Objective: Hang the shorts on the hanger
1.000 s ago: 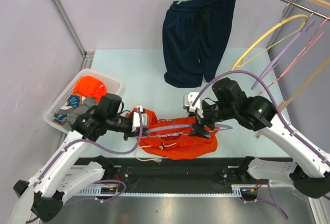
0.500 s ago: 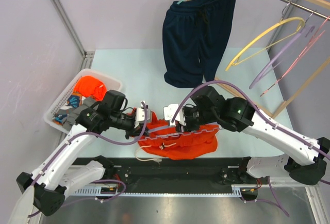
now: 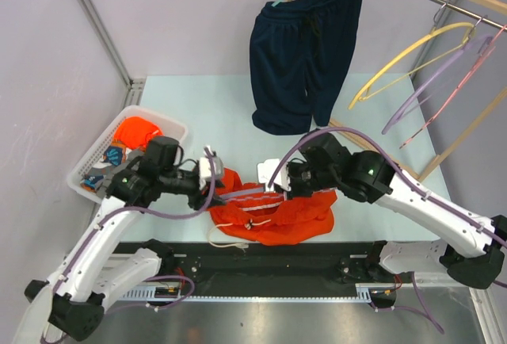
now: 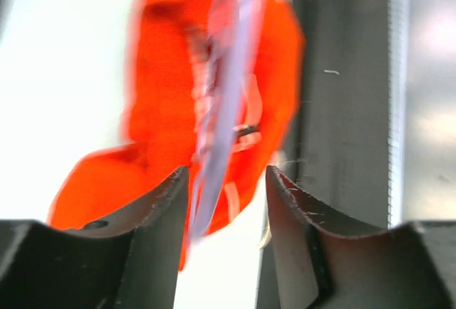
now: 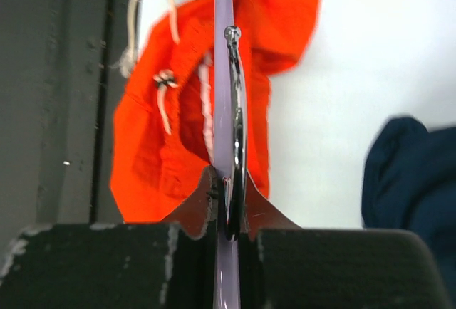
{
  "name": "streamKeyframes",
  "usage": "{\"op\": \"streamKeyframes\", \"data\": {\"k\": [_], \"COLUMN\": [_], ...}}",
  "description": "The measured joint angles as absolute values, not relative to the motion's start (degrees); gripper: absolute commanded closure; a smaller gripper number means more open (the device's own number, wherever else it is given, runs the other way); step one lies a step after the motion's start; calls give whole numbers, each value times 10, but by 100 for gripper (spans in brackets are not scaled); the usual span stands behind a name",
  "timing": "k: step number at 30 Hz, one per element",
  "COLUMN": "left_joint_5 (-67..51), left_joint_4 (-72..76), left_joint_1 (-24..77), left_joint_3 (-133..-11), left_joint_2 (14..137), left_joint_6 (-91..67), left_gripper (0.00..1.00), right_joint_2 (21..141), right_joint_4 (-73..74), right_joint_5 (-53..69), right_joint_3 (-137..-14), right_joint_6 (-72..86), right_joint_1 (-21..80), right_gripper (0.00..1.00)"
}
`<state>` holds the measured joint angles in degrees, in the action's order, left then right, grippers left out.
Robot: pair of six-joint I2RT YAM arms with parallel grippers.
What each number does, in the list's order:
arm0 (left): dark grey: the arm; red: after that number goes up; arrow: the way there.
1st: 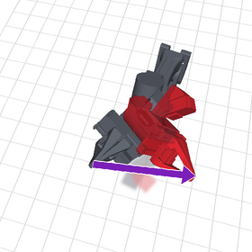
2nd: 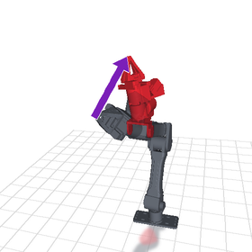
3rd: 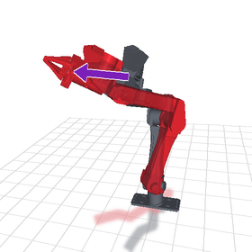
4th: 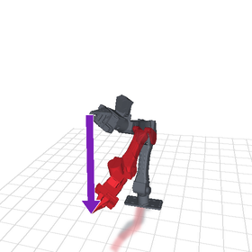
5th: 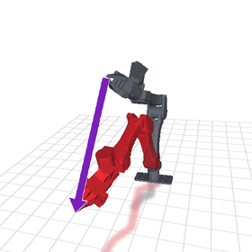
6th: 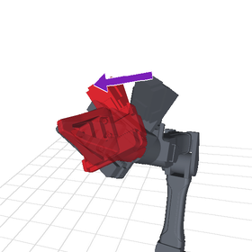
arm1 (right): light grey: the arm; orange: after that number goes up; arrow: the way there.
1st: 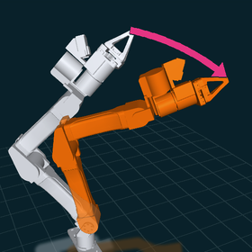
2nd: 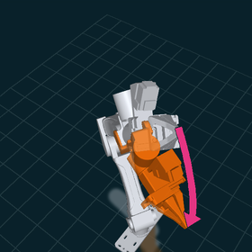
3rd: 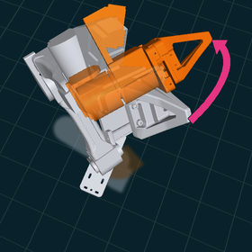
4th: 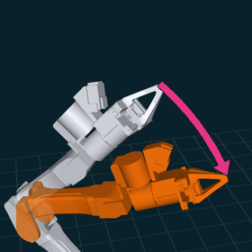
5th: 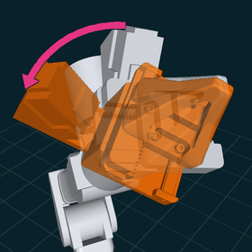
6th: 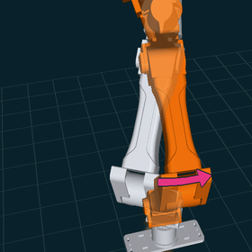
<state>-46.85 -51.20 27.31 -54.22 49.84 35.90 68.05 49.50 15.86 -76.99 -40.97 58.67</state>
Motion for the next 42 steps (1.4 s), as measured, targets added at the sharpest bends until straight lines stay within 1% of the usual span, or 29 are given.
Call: {"op": "streamKeyframes", "data": {"k": [1,3,6,9,10,11,14,18,24,27,33,38,42], "left_joint_5": [-469,-477,-490,-486,-479,-476,-458,-426,-391,-380,-362,-358,-350], "left_joint_4": [-507,-501,-520,-535,-540,-545,-565,-573,-567,-555,-534,-517,-515], "left_joint_1": [250,195,123,105,104,104,104,104,109,113,133,161,170], "left_joint_3": [-542,-546,-572,-574,-567,-561,-535,-494,-467,-458,-444,-438,-428], "left_joint_2": [499,512,565,601,605,605,599,583,580,580,593,604,604], "left_joint_6": [355,349,378,419,437,453,508,561,610,631,652,659,668], "left_gripper": [46,42,40,39,39,36,34,37,32,33,39,42,42], "right_joint_2": [676,668,664,664,664,664,668,679,695,703,707,707,707], "right_joint_4": [498,502,528,547,557,562,581,594,592,590,588,591,594], "right_joint_5": [152,144,138,139,140,142,156,174,176,176,183,208,223], "right_joint_3": [-769,-770,-784,-797,-801,-804,-811,-814,-812,-809,-805,-804,-804], "right_joint_6": [-410,-410,-413,-419,-421,-421,-420,-414,-406,-403,-394,-392,-387], "right_joint_1": [580,568,541,522,516,515,515,517,520,520,520,515,500], "right_gripper": [100,100,100,100,100,100,100,100,100,100,100,100,100]}}
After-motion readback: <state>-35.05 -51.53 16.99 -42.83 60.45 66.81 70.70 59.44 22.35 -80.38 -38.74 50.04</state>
